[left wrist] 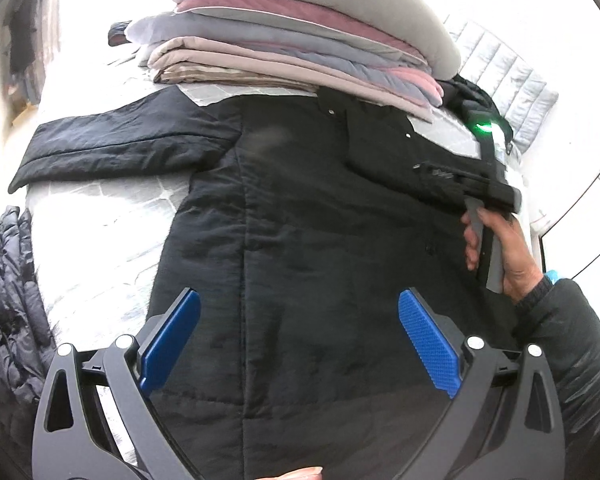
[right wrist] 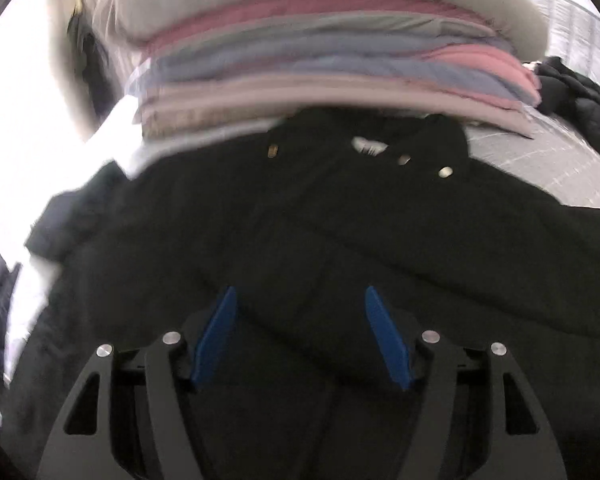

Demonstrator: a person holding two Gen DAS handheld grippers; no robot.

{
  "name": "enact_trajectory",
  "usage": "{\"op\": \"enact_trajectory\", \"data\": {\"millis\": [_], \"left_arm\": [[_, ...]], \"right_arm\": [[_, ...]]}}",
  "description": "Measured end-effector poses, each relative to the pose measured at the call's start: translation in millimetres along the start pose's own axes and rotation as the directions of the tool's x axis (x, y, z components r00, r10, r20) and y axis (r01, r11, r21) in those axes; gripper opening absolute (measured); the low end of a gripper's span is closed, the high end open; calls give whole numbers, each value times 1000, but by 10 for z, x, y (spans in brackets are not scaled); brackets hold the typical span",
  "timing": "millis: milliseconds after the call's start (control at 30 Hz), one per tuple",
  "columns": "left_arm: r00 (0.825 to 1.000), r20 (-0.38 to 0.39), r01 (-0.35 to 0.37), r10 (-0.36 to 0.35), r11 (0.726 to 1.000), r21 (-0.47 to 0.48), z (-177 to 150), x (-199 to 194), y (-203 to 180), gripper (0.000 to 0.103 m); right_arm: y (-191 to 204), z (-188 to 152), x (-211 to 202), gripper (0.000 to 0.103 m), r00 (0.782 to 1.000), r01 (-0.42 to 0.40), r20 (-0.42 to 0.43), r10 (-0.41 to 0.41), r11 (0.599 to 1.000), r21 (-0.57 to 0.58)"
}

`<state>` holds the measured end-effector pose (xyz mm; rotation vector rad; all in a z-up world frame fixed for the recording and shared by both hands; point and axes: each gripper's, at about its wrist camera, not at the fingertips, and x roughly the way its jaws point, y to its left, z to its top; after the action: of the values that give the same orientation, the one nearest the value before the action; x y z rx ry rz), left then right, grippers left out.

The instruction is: Fold large clothes

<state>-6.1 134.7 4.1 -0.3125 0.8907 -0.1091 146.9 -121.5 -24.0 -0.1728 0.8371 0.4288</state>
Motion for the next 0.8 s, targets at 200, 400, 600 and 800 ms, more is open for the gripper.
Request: {"op": "enact_trajectory", "data": {"millis": [200,400,600,800], "left_arm": [[1000,17,-2,2,1000,-24,8,-69,104,96],[998,23,-50,51,998,-47,53,-41,260,96],[996,44,-68,76,983,-168,179,-39,736,96],[997,55,-34,57,934,-357,458,140,1523,96]], "right_arm": [[-844,156,-514,86,969,149,143,-203,936,318],[-2000,-410,-320,73,980,172,-27,-196,779,603],[-1183,-332,-692,81,993,0,106,-57,881,474],[29,-524,-993,86,966,-256,142,219,899,357]]}}
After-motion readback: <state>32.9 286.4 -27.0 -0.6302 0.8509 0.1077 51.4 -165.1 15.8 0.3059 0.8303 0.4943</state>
